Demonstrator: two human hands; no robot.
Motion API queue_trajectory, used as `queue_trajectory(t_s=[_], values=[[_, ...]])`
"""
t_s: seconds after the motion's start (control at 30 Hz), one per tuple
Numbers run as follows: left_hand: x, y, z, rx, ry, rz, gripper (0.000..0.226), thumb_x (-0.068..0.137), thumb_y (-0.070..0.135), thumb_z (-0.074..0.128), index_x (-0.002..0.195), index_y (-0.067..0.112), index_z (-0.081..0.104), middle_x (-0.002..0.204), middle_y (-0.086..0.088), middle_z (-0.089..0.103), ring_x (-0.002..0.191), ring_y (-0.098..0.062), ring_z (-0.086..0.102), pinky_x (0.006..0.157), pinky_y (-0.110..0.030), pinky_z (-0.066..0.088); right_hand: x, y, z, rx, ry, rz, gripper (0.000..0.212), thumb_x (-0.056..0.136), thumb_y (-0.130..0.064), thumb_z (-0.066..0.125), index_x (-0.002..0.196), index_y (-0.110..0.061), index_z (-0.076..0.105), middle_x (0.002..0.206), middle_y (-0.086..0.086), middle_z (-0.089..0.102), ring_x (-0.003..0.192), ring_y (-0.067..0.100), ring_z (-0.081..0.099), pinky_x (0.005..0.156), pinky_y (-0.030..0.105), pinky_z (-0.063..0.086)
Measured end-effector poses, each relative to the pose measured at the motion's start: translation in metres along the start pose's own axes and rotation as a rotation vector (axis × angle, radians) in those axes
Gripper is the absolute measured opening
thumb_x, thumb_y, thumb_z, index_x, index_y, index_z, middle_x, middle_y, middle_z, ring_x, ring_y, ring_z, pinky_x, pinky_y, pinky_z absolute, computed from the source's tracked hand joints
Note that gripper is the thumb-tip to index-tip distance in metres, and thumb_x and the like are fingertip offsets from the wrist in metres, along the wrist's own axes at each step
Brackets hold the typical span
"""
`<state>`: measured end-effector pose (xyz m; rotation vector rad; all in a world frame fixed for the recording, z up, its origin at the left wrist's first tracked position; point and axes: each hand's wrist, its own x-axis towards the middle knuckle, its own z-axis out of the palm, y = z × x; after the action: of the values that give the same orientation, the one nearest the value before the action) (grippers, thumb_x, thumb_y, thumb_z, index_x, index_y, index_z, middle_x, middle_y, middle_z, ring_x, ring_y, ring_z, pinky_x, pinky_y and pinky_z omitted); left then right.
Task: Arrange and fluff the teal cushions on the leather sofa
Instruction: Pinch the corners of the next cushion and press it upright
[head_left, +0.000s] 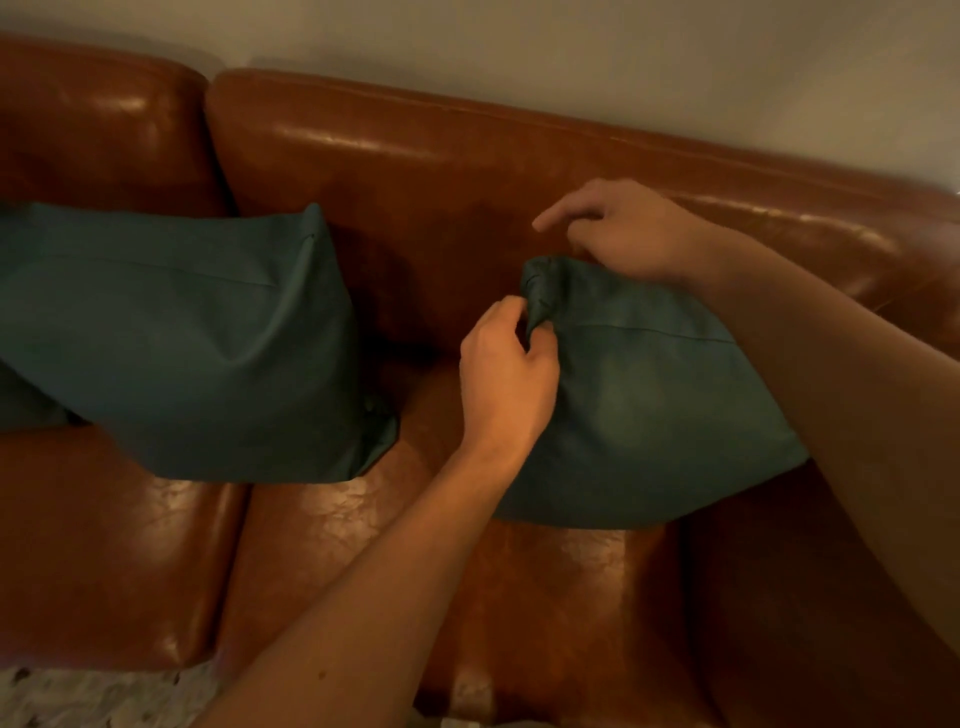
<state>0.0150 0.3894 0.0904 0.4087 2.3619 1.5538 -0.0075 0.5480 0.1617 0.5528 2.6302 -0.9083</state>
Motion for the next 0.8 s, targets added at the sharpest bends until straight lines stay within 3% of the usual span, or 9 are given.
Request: queue_trajectory(t_s=[0.1, 0.27, 0.4, 0.5, 0.63, 0.8], values=[[0.0, 0.002, -0.003, 0.005, -0.017, -0.023, 0.018, 0.089, 0.018, 0.052, 0.072, 0.013, 0.048, 0.069, 0.001, 0.05, 0.07, -0.027, 0.053, 0.065, -0.046, 0.044, 0.003, 0.009, 0.01, 0.041, -0.207, -0.02, 0.028, 0.096, -0.011, 0.051, 0.116, -0.024, 0.067, 0.123, -0.004, 0.059, 0.116, 0.012, 0.052, 0.097, 0.024, 0.039], [0.005, 0.012, -0.009, 0.1, 0.009, -0.017, 0.043, 0.09, 0.05, 0.054, 0.063, 0.019, 0.043, 0.061, 0.004, 0.048, 0.06, -0.017, 0.049, 0.057, -0.038, 0.042, 0.003, 0.022, 0.018, 0.019, -0.063, -0.145, 0.018, 0.096, -0.019, 0.057, 0.11, -0.016, 0.067, 0.111, -0.002, 0.056, 0.108, 0.016, 0.053, 0.095, 0.03, 0.039], [0.009, 0.009, -0.01, 0.18, -0.02, 0.006, 0.03, 0.095, 0.037, 0.051, 0.073, 0.016, 0.05, 0.065, 0.003, 0.052, 0.063, -0.022, 0.055, 0.057, -0.041, 0.046, 0.001, 0.031, 0.025, 0.156, 0.032, -0.159, 0.01, 0.093, -0.015, 0.062, 0.101, -0.02, 0.066, 0.107, -0.003, 0.056, 0.104, 0.014, 0.055, 0.094, 0.026, 0.04], [0.011, 0.0, -0.011, 0.196, -0.03, 0.002, 0.025, 0.096, 0.032, 0.049, 0.079, 0.014, 0.054, 0.072, -0.001, 0.056, 0.07, -0.027, 0.058, 0.06, -0.044, 0.048, -0.004, 0.033, 0.021, 0.26, -0.048, -0.154, 0.014, 0.092, -0.016, 0.064, 0.101, -0.025, 0.067, 0.103, -0.009, 0.057, 0.102, 0.011, 0.056, 0.094, 0.024, 0.043], [0.007, -0.004, -0.011, 0.221, -0.064, -0.042, 0.027, 0.098, 0.034, 0.044, 0.084, 0.014, 0.054, 0.081, -0.003, 0.059, 0.076, -0.027, 0.059, 0.067, -0.046, 0.05, -0.007, 0.032, 0.02, 0.157, -0.119, -0.158, 0.012, 0.092, -0.028, 0.063, 0.102, -0.024, 0.068, 0.108, -0.001, 0.055, 0.103, 0.016, 0.056, 0.093, 0.029, 0.044], [0.006, 0.002, -0.014, 0.223, 0.033, 0.0, 0.03, 0.09, 0.044, 0.056, 0.081, 0.016, 0.053, 0.08, 0.002, 0.057, 0.074, -0.018, 0.056, 0.065, -0.038, 0.047, -0.006, 0.032, 0.034, 0.168, 0.05, -0.192, 0.004, 0.093, -0.023, 0.062, 0.094, -0.02, 0.063, 0.102, 0.001, 0.052, 0.098, 0.019, 0.055, 0.084, 0.021, 0.04]])
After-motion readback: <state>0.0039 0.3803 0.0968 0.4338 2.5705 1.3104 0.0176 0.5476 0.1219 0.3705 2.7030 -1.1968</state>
